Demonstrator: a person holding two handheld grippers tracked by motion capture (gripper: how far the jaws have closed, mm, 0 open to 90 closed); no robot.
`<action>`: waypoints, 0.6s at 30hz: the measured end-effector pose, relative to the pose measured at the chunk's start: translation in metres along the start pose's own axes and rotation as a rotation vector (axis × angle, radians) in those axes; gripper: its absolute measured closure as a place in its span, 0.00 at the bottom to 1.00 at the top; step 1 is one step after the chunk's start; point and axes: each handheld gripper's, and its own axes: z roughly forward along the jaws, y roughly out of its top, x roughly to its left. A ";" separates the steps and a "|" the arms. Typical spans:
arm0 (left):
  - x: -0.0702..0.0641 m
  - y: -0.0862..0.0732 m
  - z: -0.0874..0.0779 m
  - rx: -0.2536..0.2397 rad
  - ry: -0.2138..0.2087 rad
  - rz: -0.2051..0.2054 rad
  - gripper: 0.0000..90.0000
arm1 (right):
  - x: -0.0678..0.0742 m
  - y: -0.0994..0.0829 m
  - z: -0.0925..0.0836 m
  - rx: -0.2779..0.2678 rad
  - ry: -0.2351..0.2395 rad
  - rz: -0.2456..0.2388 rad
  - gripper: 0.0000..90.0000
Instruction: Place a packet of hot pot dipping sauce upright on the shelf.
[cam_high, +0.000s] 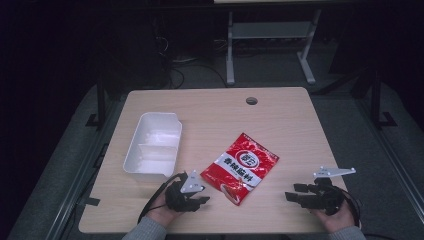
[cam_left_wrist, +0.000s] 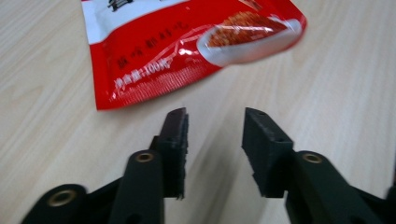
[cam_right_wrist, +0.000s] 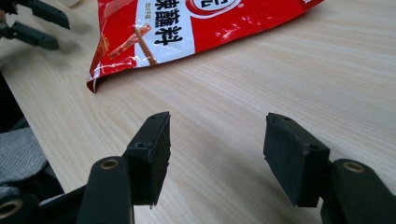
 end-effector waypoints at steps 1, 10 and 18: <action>0.000 0.000 0.000 0.000 0.000 0.000 0.71 | 0.000 0.000 0.000 0.001 0.003 0.000 0.45; 0.008 0.028 0.014 0.017 0.087 0.018 0.89 | -0.007 0.015 0.007 0.012 0.015 0.018 0.45; 0.022 0.046 0.026 0.040 0.113 -0.015 0.91 | -0.018 0.037 0.016 0.020 -0.018 0.041 0.45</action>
